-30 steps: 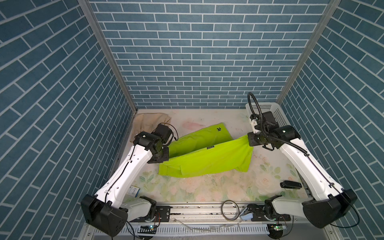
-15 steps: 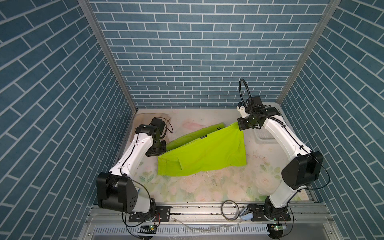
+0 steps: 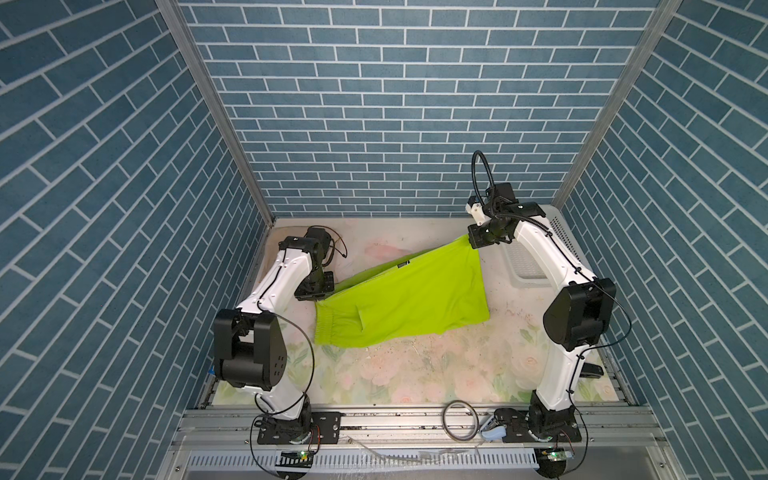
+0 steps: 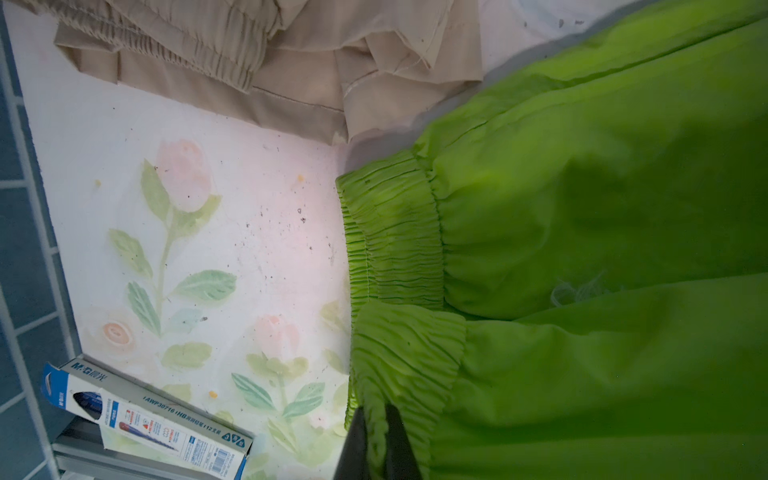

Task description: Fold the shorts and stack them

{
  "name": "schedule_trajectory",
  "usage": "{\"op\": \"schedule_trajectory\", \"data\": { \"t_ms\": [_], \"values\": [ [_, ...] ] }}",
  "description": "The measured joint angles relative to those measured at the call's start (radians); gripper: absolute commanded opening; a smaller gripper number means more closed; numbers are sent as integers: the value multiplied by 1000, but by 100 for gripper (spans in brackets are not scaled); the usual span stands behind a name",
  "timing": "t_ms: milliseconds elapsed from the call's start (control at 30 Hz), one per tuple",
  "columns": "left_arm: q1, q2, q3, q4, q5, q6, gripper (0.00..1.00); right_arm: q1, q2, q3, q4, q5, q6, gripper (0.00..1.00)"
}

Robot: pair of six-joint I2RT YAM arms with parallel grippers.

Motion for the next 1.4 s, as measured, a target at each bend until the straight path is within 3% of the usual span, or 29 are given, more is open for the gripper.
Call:
{"op": "schedule_trajectory", "data": {
  "t_ms": [533,567,600,633,733,800,1033,1300,1400],
  "values": [
    [64,193,19,92,14,19,0,-9,272,130,49,-94,0,0],
    [66,203,20,98,13,20,15,-11,285,131,53,-100,0,0],
    [67,210,20,104,12,20,24,-13,298,132,55,-106,0,3],
    [68,215,20,107,5,22,33,-15,309,134,58,-106,0,12],
    [80,224,20,108,-41,24,73,-34,334,143,70,-100,2,51],
    [99,225,20,109,-72,25,99,-55,339,153,81,-102,5,61],
    [122,216,69,102,-152,16,100,-86,251,90,142,-117,29,67],
    [155,93,193,29,-232,13,100,-101,-140,-247,202,-115,92,70],
    [156,25,180,36,-152,18,100,-105,-270,-425,233,-119,138,72]
  ]
}}
